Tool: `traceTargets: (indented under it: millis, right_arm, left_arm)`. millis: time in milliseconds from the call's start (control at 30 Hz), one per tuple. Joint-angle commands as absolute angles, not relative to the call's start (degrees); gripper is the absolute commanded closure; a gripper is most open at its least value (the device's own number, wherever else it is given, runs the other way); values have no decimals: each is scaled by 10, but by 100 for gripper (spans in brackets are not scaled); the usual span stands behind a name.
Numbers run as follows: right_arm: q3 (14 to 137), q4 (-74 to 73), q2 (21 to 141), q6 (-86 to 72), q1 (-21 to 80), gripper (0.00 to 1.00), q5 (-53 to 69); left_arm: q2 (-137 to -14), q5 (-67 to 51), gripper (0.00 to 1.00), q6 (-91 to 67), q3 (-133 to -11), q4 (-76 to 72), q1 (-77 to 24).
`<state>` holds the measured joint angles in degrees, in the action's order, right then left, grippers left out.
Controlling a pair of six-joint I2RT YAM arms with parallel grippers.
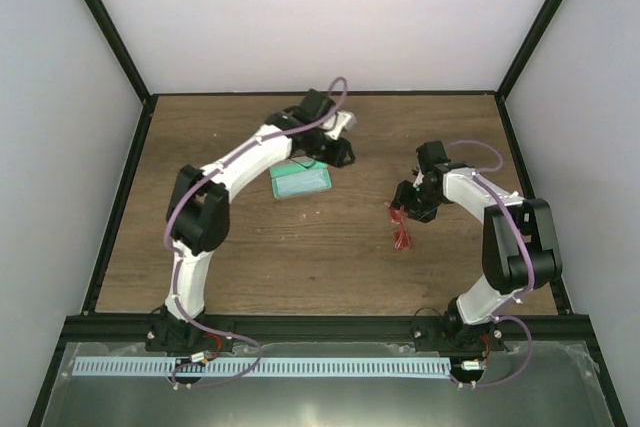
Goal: Organize the sunglasses
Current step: Pick up the sunglasses from the center of the board.
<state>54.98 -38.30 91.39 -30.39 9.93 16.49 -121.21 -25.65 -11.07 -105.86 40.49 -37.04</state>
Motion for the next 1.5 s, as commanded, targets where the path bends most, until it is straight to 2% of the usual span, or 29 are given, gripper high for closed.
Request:
traceTargets:
  millis: [0, 133, 167, 300, 400, 533, 767, 1033, 1167, 1367, 1467]
  right_arm:
    - [573, -398, 937, -257, 111, 45, 154]
    - [572, -403, 945, -245, 117, 41, 156]
    - [571, -402, 946, -245, 117, 40, 159]
    - [567, -397, 953, -241, 117, 39, 174]
    - [564, -396, 956, -238, 117, 39, 177]
    - [558, -396, 958, -235, 117, 39, 175]
    - [554, -393, 971, -226, 117, 42, 172]
    - [558, -405, 979, -225, 118, 56, 152]
    - [567, -414, 974, -226, 120, 62, 132]
    - [590, -434, 964, -225, 134, 62, 88]
    - [598, -438, 966, -226, 139, 69, 81]
  left_arm:
    - [-1180, -127, 68, 6, -1057, 435, -316]
    - [-1166, -1, 66, 94, -1040, 438, -295]
    - [-1164, 22, 60, 118, -1031, 436, -292]
    - [-1144, 38, 16, 175, -995, 413, -271]
    - [-1133, -19, 9, 205, -986, 413, -235]
    - [-1117, -67, 7, 258, -963, 406, -203]
    - [-1132, -66, 14, 274, -952, 395, -190]
    - [-1148, -68, 23, 264, -947, 390, -189]
    - [-1150, -66, 24, 260, -941, 386, -190]
    - [-1140, -59, 25, 257, -924, 378, -190]
    - [-1138, -58, 25, 257, -917, 376, -190]
